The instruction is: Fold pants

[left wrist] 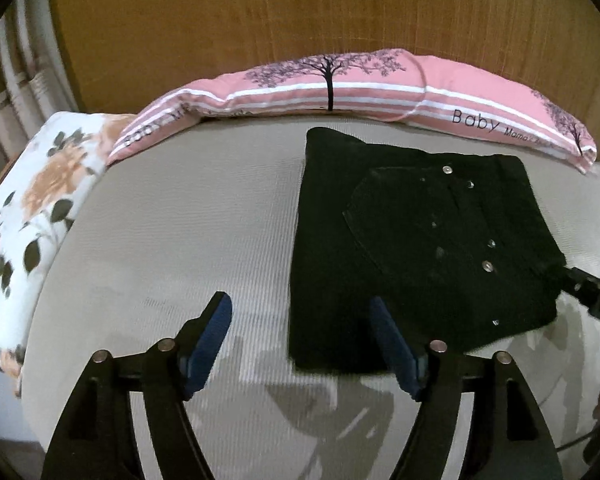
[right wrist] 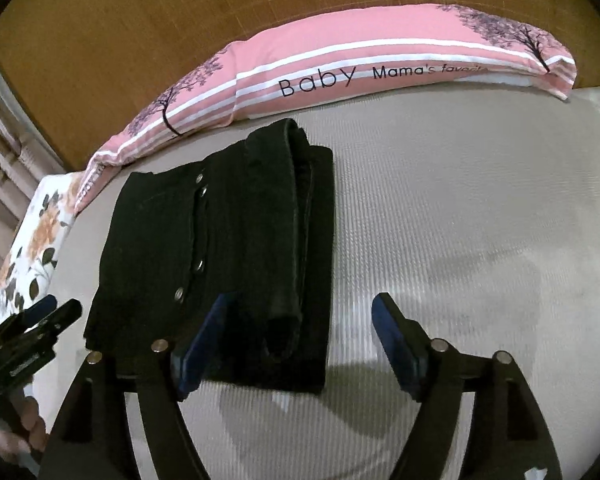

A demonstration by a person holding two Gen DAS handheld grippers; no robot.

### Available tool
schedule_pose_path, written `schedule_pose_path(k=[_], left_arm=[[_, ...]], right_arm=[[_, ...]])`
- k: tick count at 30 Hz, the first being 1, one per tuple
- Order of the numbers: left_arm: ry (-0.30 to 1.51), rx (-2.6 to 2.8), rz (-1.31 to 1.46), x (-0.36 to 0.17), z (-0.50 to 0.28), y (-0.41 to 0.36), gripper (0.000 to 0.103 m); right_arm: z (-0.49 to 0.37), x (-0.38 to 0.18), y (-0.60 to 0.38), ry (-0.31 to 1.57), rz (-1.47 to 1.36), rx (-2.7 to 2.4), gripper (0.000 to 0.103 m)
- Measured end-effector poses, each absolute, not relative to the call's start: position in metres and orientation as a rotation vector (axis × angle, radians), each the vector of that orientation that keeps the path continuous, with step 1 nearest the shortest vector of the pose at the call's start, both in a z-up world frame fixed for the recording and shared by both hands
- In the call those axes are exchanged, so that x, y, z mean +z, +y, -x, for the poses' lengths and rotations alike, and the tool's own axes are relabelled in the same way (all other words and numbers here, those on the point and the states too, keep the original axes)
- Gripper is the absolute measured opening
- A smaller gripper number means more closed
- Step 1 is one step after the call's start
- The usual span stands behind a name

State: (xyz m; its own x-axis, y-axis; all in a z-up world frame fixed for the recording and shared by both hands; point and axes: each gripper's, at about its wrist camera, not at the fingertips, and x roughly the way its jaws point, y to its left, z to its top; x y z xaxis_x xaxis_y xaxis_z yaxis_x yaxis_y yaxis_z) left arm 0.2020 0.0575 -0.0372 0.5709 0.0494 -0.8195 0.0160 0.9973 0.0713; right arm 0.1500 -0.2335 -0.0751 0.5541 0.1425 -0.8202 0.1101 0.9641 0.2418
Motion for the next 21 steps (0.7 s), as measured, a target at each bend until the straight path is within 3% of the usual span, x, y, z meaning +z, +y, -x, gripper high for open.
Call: schedule_pose_path(k=[4,14,21], left_arm=[[0.955,0.045,-0.089,-0.031,-0.177,0.053,0.076],[0.951,0.054,-0.103,-0.025,-0.130,0.047,0.077],[0.948,0.043,-0.080,-0.021,-0.111,0.047,0.077]], right_arm=[[-0.130,-0.072,-0.225,0.981,-0.239,0.007,0.075],[-0.078,-0.045,-0.181,0.878,-0.105,-0.024,0.100],[-0.056,-0.035,-0.155,0.866,-0.037,-0.021,0.102]])
